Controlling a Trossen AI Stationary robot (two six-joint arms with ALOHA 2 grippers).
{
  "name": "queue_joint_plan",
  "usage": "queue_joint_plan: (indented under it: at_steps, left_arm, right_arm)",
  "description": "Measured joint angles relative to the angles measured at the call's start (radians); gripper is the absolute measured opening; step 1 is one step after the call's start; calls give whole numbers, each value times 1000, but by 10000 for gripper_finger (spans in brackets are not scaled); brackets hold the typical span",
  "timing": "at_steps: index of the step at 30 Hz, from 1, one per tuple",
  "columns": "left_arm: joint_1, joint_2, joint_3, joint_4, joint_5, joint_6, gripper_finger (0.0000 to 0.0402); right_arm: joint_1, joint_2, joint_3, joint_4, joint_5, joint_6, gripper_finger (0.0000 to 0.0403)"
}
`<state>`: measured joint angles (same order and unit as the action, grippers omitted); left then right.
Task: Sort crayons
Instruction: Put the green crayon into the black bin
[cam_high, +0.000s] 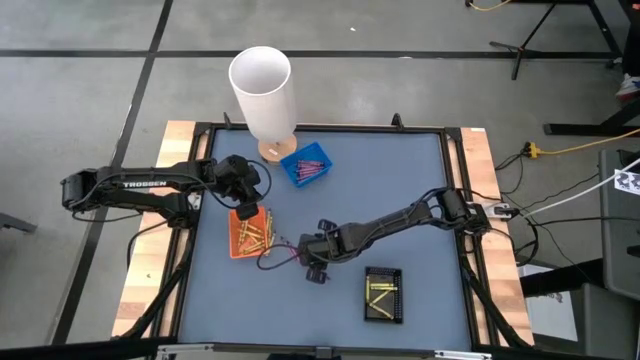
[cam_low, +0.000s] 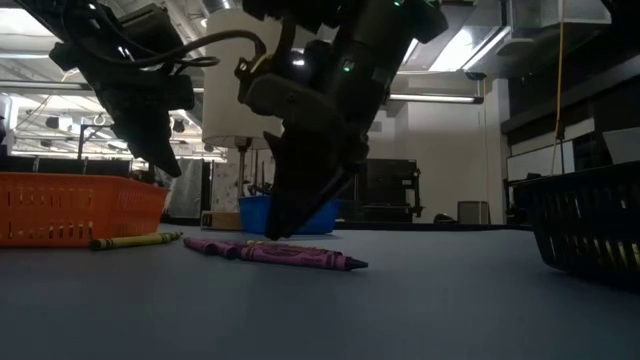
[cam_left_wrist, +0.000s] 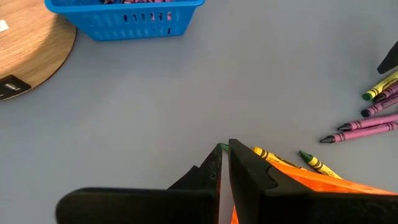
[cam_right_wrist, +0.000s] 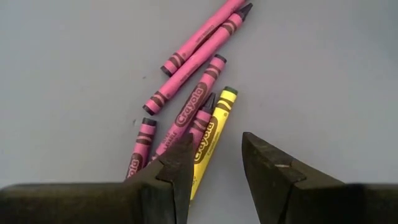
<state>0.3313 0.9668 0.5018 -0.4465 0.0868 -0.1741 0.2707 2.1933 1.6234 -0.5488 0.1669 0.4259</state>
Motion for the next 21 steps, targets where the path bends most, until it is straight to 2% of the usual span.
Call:
queue_joint_plan:
  at_steps: [21]
  left_arm:
    - [-1,0,0,0,-1,0,14]
  right_arm:
    - [-2,13,-32,-2,51,0,133]
